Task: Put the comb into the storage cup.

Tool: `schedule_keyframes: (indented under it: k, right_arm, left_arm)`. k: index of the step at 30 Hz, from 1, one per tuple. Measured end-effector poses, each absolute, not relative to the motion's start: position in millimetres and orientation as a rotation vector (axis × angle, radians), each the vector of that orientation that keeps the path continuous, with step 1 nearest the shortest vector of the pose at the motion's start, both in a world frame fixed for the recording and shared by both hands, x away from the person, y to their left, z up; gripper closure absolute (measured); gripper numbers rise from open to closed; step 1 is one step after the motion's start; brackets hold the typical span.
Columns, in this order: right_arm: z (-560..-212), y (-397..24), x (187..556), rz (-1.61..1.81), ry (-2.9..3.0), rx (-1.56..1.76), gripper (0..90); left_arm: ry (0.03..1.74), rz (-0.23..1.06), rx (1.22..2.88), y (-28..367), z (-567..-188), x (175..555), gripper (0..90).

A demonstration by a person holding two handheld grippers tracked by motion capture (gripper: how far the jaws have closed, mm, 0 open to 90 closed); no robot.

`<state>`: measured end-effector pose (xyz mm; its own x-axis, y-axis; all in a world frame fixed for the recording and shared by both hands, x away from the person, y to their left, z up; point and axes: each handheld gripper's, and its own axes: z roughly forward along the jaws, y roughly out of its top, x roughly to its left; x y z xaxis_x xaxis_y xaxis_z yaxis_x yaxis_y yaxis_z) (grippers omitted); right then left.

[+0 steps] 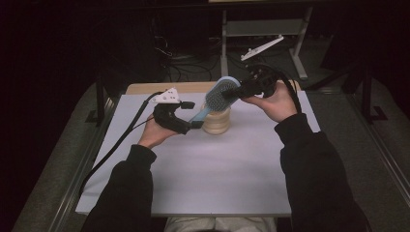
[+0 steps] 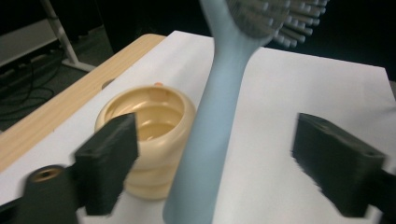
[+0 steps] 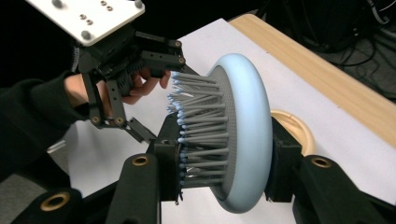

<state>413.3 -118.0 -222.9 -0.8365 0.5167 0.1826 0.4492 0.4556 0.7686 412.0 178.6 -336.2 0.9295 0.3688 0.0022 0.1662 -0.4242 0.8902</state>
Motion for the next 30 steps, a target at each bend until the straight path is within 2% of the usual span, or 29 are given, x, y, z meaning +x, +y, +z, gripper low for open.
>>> schedule_keyframes:
  k: [3, 11, 30]
  right_arm:
    - [-219, -117, 413, 1.333, 2.615, 0.861, 56.2]
    - [-208, -118, 415, 1.321, 2.589, 0.86, 56.1]
    - [-187, -132, 422, 1.311, 2.512, 0.886, 55.7]
  left_arm:
    - [0.406, 0.215, 2.026, 184, -336, 412, 0.0]
    - [0.364, 0.256, 2.063, 188, -332, 400, 0.0]
    - [0.45, 0.27, 2.03, 243, -341, 389, 0.0]
